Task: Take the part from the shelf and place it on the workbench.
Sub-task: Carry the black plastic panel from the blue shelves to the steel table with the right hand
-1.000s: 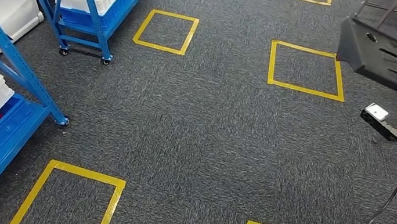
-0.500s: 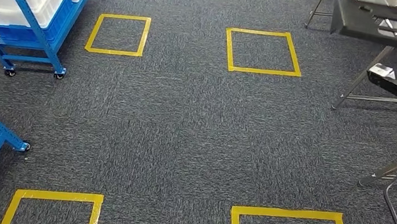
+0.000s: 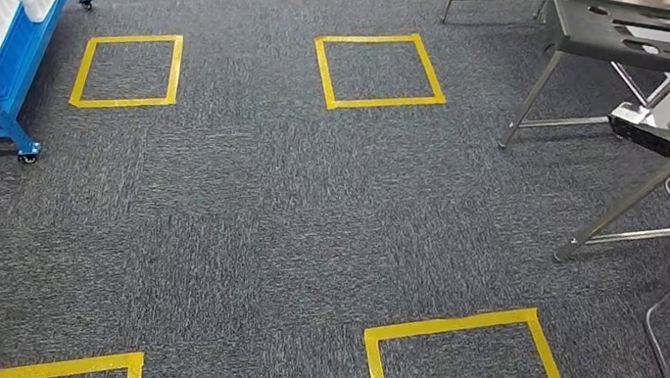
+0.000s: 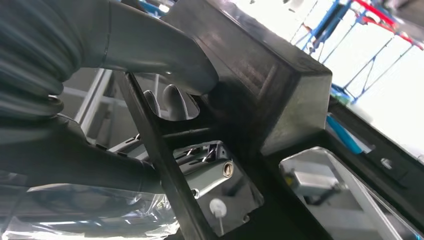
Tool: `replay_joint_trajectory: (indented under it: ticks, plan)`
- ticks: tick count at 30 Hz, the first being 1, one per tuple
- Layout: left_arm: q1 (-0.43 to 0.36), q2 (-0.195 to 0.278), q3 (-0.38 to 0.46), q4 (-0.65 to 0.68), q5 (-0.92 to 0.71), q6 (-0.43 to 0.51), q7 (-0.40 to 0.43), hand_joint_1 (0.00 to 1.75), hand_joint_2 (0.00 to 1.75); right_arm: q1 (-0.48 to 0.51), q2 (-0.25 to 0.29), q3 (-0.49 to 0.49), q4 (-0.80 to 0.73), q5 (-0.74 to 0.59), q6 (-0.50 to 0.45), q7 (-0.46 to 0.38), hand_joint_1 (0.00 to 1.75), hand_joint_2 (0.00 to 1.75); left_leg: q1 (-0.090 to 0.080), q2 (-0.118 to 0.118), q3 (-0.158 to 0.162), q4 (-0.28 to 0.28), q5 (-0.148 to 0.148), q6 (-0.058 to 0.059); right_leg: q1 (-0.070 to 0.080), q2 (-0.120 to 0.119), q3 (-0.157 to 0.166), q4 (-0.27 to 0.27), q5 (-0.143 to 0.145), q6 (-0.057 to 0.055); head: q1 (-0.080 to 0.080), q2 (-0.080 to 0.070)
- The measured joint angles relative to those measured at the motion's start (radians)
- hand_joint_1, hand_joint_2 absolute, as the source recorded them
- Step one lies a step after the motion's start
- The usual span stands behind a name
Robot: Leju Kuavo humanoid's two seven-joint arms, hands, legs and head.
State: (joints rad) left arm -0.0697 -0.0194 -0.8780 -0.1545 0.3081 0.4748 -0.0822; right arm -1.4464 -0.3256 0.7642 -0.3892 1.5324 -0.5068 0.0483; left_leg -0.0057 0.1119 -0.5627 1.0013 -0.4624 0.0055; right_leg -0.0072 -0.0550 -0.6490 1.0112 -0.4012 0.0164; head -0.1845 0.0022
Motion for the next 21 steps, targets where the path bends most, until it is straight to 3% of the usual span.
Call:
replay_joint_trajectory:
  ticks: [1,3,5,6,7,8,10,12,14,15,16,18,20,21]
  plan:
    - [0.000,-0.001,0.000,0.000,0.001,0.000,-0.001,0.00,1.75,0.001,0.000,0.001,0.005,-0.004,-0.005,-0.002,1.75,1.75,0.002,0.003,0.002,0.003,-0.006,-0.006,-0.001,0.013,0.001,-0.002,0.001,-0.006,0.000,0.000]
    - [-0.001,-0.003,0.000,0.000,0.002,-0.004,-0.003,0.00,1.75,0.003,0.001,0.002,0.014,-0.008,-0.016,-0.002,1.75,1.75,0.007,-0.031,-0.015,0.050,-0.040,-0.014,-0.006,0.036,0.006,-0.007,0.002,-0.019,0.000,0.000]
    - [0.002,-0.003,0.000,0.000,0.005,-0.011,-0.007,0.00,1.75,0.008,0.005,0.003,0.021,-0.011,-0.026,0.002,1.75,1.75,0.011,-0.083,-0.073,0.176,-0.101,-0.017,-0.007,0.059,0.008,-0.008,0.002,-0.028,0.000,0.000]
    - [0.005,-0.003,0.000,0.000,0.010,-0.013,-0.011,0.00,1.75,0.013,0.008,0.003,0.025,-0.014,-0.032,0.004,1.75,1.75,0.012,-0.095,-0.108,0.246,-0.126,-0.017,-0.006,0.073,0.009,-0.008,0.002,-0.030,0.000,0.000]
    - [0.007,-0.003,0.000,0.000,0.015,-0.015,-0.015,0.00,1.75,0.019,0.010,0.004,0.029,-0.017,-0.038,0.005,1.75,1.75,0.012,-0.101,-0.133,0.292,-0.135,-0.017,-0.005,0.089,0.009,-0.007,0.001,-0.031,0.000,0.000]
    - [0.009,-0.002,0.001,0.000,0.020,-0.016,-0.021,0.00,1.75,0.026,0.012,0.004,0.033,-0.022,-0.045,0.005,1.75,1.75,0.012,-0.104,-0.142,0.301,-0.124,-0.016,-0.004,0.106,0.010,-0.006,0.001,-0.031,0.000,0.000]
    - [0.011,-0.002,0.002,0.000,0.031,-0.017,-0.035,0.00,1.75,0.037,0.013,0.005,0.041,-0.032,-0.060,0.005,1.75,1.75,0.013,-0.117,-0.111,0.210,-0.054,-0.010,-0.004,0.137,0.010,-0.002,0.000,-0.029,0.000,0.000]
    - [0.012,-0.002,0.005,0.000,0.040,-0.019,-0.051,0.00,1.75,0.045,0.013,0.005,0.047,-0.040,-0.075,0.007,1.75,1.75,0.016,-0.161,-0.061,0.083,0.003,-0.002,-0.005,0.162,0.005,0.005,-0.002,-0.023,0.000,0.000]
    - [0.013,-0.002,0.007,-0.001,0.049,-0.024,-0.069,0.00,1.75,0.058,0.012,0.005,0.054,-0.046,-0.089,0.017,1.75,1.75,0.017,-0.187,-0.037,0.031,0.012,0.002,-0.007,0.185,-0.002,0.008,0.000,-0.011,0.000,0.000]
    - [0.013,-0.003,0.011,-0.001,0.056,-0.029,-0.079,0.00,1.75,0.067,0.010,0.005,0.057,-0.048,-0.096,0.024,1.75,1.75,0.017,-0.178,-0.034,0.024,0.012,0.005,-0.009,0.197,-0.005,0.006,0.003,-0.003,0.000,0.000]
    - [0.011,-0.005,0.015,-0.001,0.064,-0.036,-0.088,0.00,1.75,0.078,0.007,0.005,0.060,-0.049,-0.102,0.032,1.75,1.75,0.017,-0.165,-0.030,0.020,0.015,0.012,-0.011,0.199,-0.007,0.003,0.004,0.003,0.000,0.000]
    - [0.011,-0.007,0.026,-0.002,0.077,-0.051,-0.106,0.00,1.75,0.099,0.004,0.005,0.064,-0.050,-0.117,0.048,1.75,1.75,0.018,-0.138,-0.022,0.004,0.022,0.026,-0.009,0.149,-0.021,0.029,-0.014,0.013,0.001,0.000]
    - [0.012,-0.009,0.034,-0.002,0.088,-0.062,-0.119,0.00,1.75,0.117,0.003,0.006,0.067,-0.048,-0.130,0.062,1.75,1.75,0.017,-0.114,-0.018,-0.004,0.025,0.033,-0.008,0.079,-0.071,0.133,-0.069,0.020,0.001,0.000]
    - [0.014,-0.010,0.038,-0.002,0.091,-0.065,-0.123,0.00,1.75,0.127,0.003,0.006,0.068,-0.046,-0.133,0.068,1.75,1.75,0.016,-0.102,-0.018,-0.004,0.025,0.034,-0.011,0.066,-0.104,0.201,-0.096,0.024,0.001,0.000]
